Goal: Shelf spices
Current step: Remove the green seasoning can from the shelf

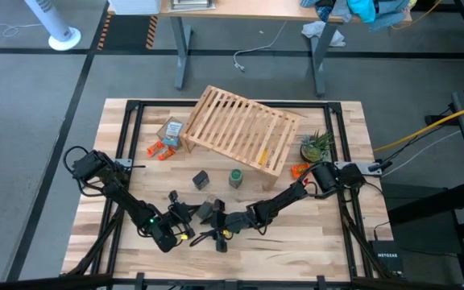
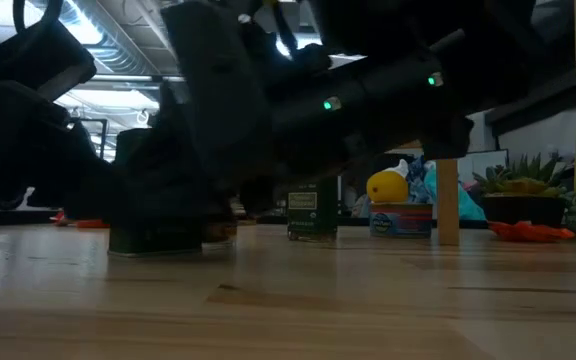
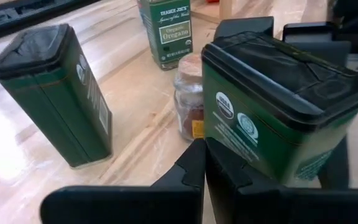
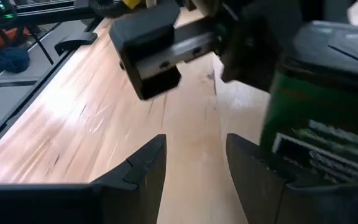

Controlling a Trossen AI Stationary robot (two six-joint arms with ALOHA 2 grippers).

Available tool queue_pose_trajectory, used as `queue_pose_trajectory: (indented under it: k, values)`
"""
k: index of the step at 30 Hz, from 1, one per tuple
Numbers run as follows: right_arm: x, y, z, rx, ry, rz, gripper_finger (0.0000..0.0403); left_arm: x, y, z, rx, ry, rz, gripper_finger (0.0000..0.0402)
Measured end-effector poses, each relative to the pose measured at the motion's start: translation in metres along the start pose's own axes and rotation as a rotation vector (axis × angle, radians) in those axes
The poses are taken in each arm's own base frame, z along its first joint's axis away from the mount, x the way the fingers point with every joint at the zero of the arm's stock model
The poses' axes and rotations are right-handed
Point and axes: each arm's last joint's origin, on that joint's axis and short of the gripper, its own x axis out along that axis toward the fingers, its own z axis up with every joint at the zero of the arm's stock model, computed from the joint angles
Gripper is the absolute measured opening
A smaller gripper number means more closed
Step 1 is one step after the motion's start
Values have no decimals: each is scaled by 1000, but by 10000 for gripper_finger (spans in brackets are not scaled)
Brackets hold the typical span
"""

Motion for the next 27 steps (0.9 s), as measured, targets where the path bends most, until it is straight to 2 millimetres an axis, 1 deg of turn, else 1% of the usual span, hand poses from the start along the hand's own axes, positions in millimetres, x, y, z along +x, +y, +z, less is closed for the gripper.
queue_pose_trajectory:
  k: [6, 8, 12, 18, 24, 27]
  values:
    - [3, 2, 4, -42, -5, -7, 172, -2, -1, -1, 48, -4, -2, 2]
    - [3, 2, 6, -44, -11, -5, 172, -5, -1, -2, 67, -15, -2, 1]
    - [1, 9, 3, -53, 0, -7, 172, -13, -1, -5, 108, -47, 20, 1]
    - [-3, 21, -2, -97, 13, -73, 172, -23, 0, -11, 75, -48, 6, 1]
    - [-12, 28, 8, -145, 4, -191, 172, -30, -2, -15, 7, -13, -40, 1]
    - [-13, 29, 6, -164, 9, -236, 172, -30, -3, -15, -46, 11, -61, 1]
